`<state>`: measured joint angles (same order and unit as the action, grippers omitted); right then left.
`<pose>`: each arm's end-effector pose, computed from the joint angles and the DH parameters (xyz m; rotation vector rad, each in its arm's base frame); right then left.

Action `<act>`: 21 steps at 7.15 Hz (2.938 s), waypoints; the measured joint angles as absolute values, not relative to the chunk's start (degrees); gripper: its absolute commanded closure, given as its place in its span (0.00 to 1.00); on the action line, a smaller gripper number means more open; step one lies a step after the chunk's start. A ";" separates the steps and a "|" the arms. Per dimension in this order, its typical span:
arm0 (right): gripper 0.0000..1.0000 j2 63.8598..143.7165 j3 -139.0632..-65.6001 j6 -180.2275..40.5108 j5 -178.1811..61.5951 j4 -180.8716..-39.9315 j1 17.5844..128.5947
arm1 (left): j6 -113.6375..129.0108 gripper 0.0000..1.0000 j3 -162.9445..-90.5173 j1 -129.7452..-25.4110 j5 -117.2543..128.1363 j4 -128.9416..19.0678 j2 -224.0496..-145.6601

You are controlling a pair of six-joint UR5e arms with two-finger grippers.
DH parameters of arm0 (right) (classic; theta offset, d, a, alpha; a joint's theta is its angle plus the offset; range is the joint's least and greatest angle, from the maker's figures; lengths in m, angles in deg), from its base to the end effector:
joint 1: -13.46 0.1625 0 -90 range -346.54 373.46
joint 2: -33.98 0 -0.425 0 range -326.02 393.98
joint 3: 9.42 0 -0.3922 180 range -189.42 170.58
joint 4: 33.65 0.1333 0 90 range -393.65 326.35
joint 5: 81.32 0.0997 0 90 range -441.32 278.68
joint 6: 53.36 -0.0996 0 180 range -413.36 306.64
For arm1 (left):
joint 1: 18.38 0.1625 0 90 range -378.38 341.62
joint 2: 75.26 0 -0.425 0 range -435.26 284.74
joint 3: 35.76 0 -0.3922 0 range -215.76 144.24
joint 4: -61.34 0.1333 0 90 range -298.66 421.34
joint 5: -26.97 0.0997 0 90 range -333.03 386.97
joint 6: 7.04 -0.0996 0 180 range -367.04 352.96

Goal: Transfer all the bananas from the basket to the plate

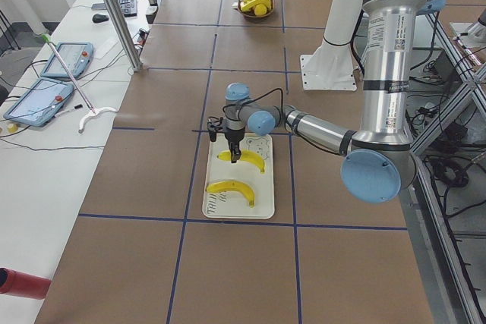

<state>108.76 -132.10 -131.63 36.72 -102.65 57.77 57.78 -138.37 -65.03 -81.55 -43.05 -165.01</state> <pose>-0.2920 -0.4059 0.2202 0.1744 -1.2377 0.1987 0.2781 -0.4427 0.5430 0.0145 0.5628 -0.2894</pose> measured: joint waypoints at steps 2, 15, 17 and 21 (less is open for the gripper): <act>0.00 108.78 -132.18 -131.59 36.72 -102.65 57.89 | 54.16 0.12 -136.70 -65.25 -78.91 -43.11 -165.00; 0.00 142.21 -132.84 -100.25 40.67 -96.07 67.20 | 63.50 0.01 -145.61 -68.08 -94.71 -42.19 -176.05; 0.07 144.27 -129.80 -97.49 41.56 -94.65 68.14 | 65.90 0.01 -145.61 -66.41 -94.52 -42.19 -177.35; 0.18 144.06 -125.90 -95.73 41.75 -94.45 67.94 | 66.34 0.01 -145.48 -65.83 -94.49 -42.19 -177.88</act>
<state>144.06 -125.90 -95.73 41.75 -94.45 67.94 66.34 -145.48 -65.83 -94.49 -42.19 -177.88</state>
